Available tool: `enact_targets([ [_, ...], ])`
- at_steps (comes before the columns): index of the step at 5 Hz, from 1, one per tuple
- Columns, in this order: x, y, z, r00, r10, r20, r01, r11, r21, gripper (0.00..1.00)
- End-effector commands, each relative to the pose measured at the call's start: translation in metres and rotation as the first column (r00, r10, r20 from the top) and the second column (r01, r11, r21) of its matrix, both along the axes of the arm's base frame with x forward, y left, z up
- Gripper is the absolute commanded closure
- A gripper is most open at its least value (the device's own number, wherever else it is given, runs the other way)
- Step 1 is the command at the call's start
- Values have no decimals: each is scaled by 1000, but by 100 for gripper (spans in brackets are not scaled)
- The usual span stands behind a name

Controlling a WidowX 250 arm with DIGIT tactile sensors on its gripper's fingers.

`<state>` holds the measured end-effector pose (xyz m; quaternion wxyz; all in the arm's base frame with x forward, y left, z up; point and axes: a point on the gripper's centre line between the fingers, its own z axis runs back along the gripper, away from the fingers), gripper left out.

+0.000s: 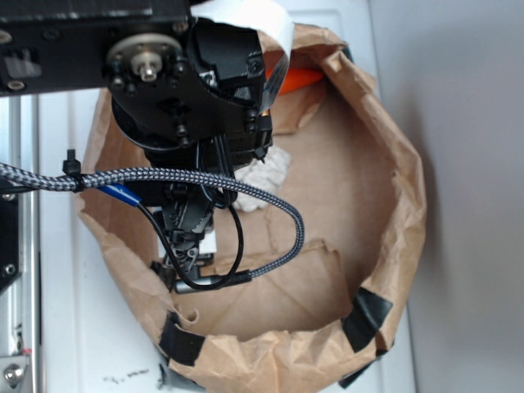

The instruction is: Grab the white paper.

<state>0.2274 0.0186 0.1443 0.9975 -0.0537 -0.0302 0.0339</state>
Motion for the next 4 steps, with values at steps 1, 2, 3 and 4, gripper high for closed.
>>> enact_targets([
  [1,17,-6,-41,994,10,113,-13,1000,26,0],
  [2,33,-11,-53,995,24,98,-25,1000,4,0],
  [3,49,-26,-56,995,65,72,-68,997,34,0],
  [4,64,-38,-61,992,106,64,-110,992,67,0],
])
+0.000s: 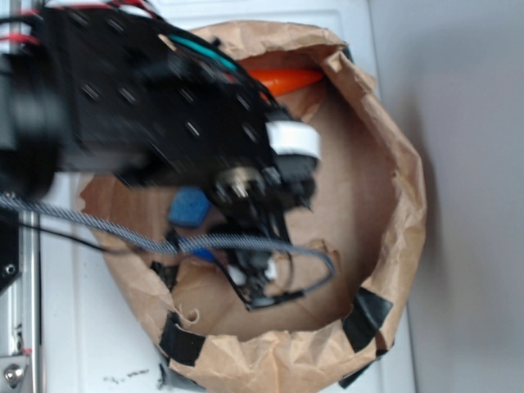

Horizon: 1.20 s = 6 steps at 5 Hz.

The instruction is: Grab the white paper.

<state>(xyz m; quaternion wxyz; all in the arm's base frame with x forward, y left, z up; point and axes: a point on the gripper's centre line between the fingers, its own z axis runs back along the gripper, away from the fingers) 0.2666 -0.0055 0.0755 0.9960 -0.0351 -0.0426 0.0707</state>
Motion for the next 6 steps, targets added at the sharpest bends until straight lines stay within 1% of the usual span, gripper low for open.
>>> enact_targets([
  [1,26,-10,-4,995,63,79,-69,995,75,0],
  [2,22,2,-6,961,232,153,-246,966,79,0],
  [3,18,7,-10,962,221,159,-236,968,84,0],
  [4,15,17,-10,978,179,110,-187,980,70,0],
  [5,15,38,-13,981,184,63,-188,979,73,0],
  [6,17,55,-16,973,225,59,-229,969,88,0],
])
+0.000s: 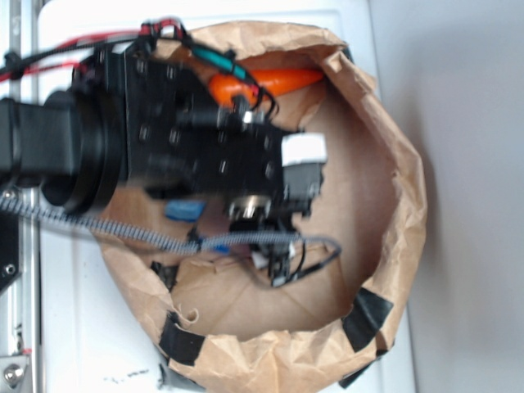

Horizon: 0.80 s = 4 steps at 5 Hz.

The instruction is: Grab the white paper.

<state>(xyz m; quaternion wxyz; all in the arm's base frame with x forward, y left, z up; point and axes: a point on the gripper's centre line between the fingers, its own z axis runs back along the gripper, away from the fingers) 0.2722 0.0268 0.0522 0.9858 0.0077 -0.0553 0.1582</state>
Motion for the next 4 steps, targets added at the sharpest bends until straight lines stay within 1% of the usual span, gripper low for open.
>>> enact_targets([
  [1,18,32,2,998,55,32,-56,998,38,0],
  [2,24,30,-1,997,72,40,-74,996,49,0],
  [3,22,13,-14,997,40,63,-46,994,99,0],
  [4,14,-2,-28,998,28,56,-35,991,130,100],
])
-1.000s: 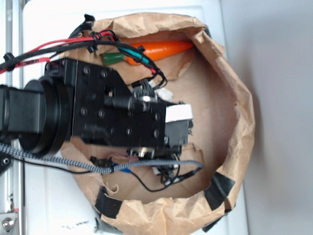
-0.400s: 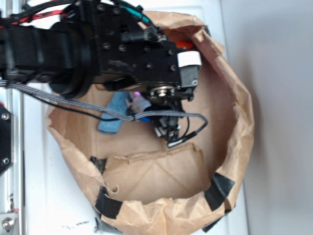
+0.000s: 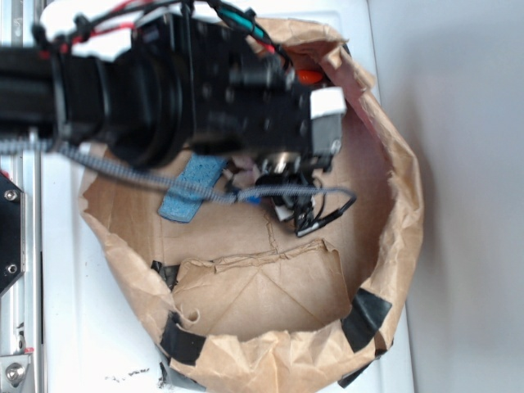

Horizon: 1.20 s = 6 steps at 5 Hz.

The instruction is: Grab the white paper.

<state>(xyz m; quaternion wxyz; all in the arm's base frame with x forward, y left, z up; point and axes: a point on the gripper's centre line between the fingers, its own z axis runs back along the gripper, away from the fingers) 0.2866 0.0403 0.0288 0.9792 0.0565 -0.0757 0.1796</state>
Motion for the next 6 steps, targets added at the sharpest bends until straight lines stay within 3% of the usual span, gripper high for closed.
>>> enact_targets([
  [1,-1,-15,0,999,-28,19,28,1000,10,100],
  [2,-9,-17,36,998,-64,6,64,996,-62,100],
  [3,-22,-22,86,996,-85,-10,82,979,-185,100],
  [4,-35,-32,136,997,-16,80,30,984,-174,100],
  [5,-45,-42,139,994,-44,104,58,989,-137,100],
  [6,-45,-42,139,994,-44,104,58,989,-137,0],
])
